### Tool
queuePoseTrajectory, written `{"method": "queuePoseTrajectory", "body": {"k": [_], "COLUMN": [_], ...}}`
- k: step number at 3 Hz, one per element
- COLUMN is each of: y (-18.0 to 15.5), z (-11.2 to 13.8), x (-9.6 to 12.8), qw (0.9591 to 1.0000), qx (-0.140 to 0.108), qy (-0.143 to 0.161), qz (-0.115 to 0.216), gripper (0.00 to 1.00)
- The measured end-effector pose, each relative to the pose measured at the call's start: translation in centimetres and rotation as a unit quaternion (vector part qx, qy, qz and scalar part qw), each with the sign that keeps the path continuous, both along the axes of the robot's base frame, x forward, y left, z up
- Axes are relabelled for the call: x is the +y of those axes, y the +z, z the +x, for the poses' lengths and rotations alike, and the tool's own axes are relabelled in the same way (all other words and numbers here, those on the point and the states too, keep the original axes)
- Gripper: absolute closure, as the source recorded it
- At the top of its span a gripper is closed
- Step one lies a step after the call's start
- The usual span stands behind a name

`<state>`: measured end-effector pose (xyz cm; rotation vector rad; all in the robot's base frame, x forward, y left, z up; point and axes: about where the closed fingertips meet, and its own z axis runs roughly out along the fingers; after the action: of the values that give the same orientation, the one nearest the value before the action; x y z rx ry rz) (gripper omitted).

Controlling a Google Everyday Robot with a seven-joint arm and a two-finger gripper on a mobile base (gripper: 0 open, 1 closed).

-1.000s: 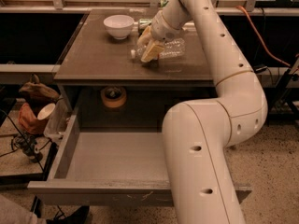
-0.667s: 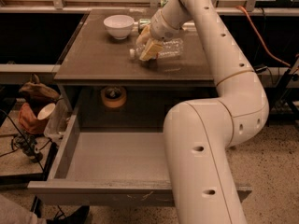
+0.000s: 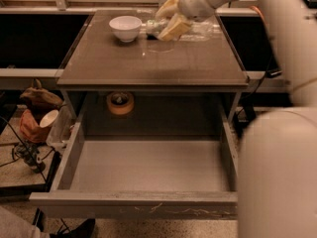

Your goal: Place water bottle into top drawer

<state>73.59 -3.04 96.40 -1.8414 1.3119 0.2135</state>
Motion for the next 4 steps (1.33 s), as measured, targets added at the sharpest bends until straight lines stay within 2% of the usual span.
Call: {"method": "queuePoseTrajectory", "body": {"k": [1, 2, 3, 4], "y": [3.4, 1.4, 1.1, 0.4], "z": [-3.5, -4.9, -4.9, -6.8], "x": [-2.4, -3.6, -3.6, -3.2], "qw": [0.9966, 0.9959, 0.9963, 0.9965], "qx": [-0.054, -0.046, -0.042, -0.029], "qy": [-0.006, -0.014, -0.012, -0.018], "qz": [0.061, 0.077, 0.074, 0.076], "gripper": [1.0, 1.0, 1.0, 1.0]}}
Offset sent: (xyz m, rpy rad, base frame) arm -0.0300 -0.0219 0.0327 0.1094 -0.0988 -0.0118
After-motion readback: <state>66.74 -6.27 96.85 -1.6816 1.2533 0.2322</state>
